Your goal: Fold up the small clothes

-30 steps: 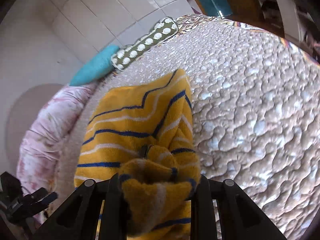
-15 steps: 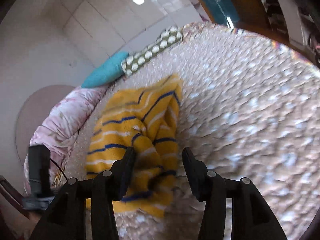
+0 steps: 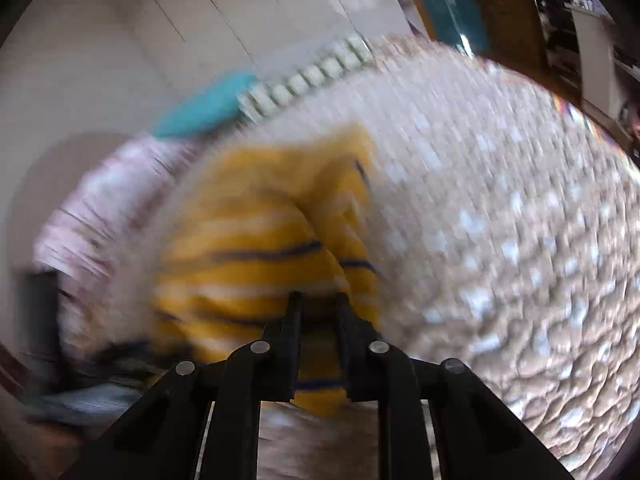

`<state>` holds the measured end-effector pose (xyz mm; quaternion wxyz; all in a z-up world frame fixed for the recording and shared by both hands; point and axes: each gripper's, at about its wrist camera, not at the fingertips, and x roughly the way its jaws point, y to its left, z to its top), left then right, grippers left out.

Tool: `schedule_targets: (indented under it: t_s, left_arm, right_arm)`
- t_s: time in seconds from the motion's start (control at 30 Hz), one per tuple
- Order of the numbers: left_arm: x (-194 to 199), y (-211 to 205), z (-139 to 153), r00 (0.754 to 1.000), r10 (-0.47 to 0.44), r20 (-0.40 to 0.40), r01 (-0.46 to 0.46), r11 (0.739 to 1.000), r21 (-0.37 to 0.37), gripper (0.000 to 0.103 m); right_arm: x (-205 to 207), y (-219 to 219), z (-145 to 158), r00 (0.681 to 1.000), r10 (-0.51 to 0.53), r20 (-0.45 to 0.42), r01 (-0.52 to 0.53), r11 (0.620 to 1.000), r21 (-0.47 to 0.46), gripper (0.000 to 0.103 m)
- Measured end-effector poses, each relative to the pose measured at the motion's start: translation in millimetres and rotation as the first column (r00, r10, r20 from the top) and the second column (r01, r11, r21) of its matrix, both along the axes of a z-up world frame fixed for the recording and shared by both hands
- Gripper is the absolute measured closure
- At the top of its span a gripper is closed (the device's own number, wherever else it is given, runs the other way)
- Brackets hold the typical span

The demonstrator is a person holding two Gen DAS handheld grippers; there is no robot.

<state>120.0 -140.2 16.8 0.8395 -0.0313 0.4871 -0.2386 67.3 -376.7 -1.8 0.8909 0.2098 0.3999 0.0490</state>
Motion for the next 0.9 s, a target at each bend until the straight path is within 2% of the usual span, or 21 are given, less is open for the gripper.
schedule_targets:
  t_s: [0.1,0.2,0.27,0.37,0.4,0.43,0.5,0.53,0.6,0.63,0.77,0.9]
  left_arm:
    - [-9,11,14,0.999,0.008,0.042,-0.007,1.000,-0.012,0.027]
    - [-10,11,28,0.997,-0.004,0.079,0.006,1.000,-0.025,0.026]
    - [-2,-4,31,0.996,-0.014,0.088,0.013,1.000,0.009,0.026]
    - [12,-32,33,0.992,-0.040,0.120,0.039,0.999,0.004,0.026]
    - [20,-42,31,0.993,-0.040,0.113,0.040,0.999,0.003,0.026]
    - [24,-50,29,0.994,-0.044,0.104,0.044,0.999,0.005,0.026]
    - [28,-68,19,0.995,-0.054,0.087,0.048,0.997,0.062,0.026]
    - [28,-74,15,0.994,-0.058,0.091,0.049,0.994,0.093,0.026]
    - [23,-84,11,0.989,-0.073,0.126,0.054,0.988,0.148,0.026]
    - [18,-88,9,0.986,-0.082,0.146,0.055,0.983,0.178,0.026]
    - [13,-92,4,0.982,-0.077,0.174,0.040,0.977,0.209,0.026]
    - [13,-96,2,0.979,-0.077,0.190,0.030,0.971,0.237,0.026]
  right_arm:
    - [-11,-8,-6,0.999,-0.036,-0.005,0.036,0.999,-0.031,0.076]
    - [-14,-25,8,0.997,-0.056,0.052,0.056,0.998,0.011,0.076]
    - [-7,-35,17,0.994,-0.081,0.077,0.079,0.996,0.029,0.073]
    - [23,-48,28,0.993,-0.068,0.092,0.062,0.996,0.066,0.069]
    - [38,-50,29,0.995,-0.056,0.078,0.051,0.996,0.067,0.060]
    - [57,-52,26,0.998,-0.049,0.046,0.045,0.996,0.075,0.057]
    - [88,-60,18,0.999,-0.054,-0.004,0.054,0.992,0.115,0.057]
    - [99,-62,14,0.999,-0.043,-0.023,0.045,0.990,0.130,0.065]
    - [126,-61,6,0.997,0.017,-0.078,-0.002,0.982,0.187,0.096]
    - [136,-59,2,0.994,0.042,-0.097,-0.023,0.981,0.194,0.096]
    - [170,-43,1,0.989,0.074,-0.125,-0.065,0.995,0.072,0.097]
    - [183,-47,-4,0.989,0.057,-0.137,-0.050,0.997,0.053,0.100]
